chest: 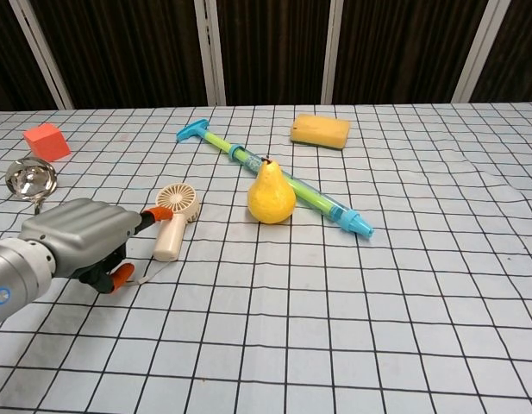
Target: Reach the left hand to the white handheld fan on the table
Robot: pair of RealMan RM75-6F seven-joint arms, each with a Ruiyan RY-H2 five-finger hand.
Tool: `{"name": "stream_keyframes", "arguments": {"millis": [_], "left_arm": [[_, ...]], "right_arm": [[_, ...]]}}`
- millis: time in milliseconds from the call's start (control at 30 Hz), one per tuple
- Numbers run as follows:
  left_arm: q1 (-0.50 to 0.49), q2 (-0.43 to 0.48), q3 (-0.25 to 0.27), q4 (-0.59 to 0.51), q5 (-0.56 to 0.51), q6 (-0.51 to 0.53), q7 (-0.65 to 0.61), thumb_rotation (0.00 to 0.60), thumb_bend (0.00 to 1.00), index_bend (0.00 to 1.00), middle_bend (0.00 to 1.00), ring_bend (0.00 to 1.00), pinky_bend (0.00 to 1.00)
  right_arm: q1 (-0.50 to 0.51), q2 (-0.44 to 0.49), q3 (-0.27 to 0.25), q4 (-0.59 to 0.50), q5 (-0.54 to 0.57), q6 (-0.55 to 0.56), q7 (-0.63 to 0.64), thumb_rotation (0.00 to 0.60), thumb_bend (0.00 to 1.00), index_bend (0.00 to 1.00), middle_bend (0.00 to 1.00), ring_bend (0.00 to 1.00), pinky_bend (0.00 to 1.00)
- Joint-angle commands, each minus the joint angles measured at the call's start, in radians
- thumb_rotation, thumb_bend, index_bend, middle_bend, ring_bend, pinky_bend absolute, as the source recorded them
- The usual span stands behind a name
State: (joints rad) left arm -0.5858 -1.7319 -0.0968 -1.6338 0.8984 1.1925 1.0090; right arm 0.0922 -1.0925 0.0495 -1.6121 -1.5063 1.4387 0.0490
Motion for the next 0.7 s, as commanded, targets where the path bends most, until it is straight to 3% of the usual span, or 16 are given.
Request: {"name": "stream_keyframes", "arguments": {"millis": [33,700], "left_arm": [[-0.002,-0.003,0.005,0.006,-0.007,-0.001,0.0,0.6,0.71,0.08,0.87,0.72,0.76],[-0.019,-0.012,0.02,0.028,-0.031,0.008,-0.011,0.6,0.71,0.13,0.87,0.71,0.76]], "right_arm": [[0.0,0.0,0.0,0.0,0.0,0.0,0.0,0.6,0.28,0.07,0.0,0.0,0.0],[0.0,0.0,0.0,0.0,0.0,0.001,0.002,0.6,0.28,0.07,0.0,0.0,0.0]]}}
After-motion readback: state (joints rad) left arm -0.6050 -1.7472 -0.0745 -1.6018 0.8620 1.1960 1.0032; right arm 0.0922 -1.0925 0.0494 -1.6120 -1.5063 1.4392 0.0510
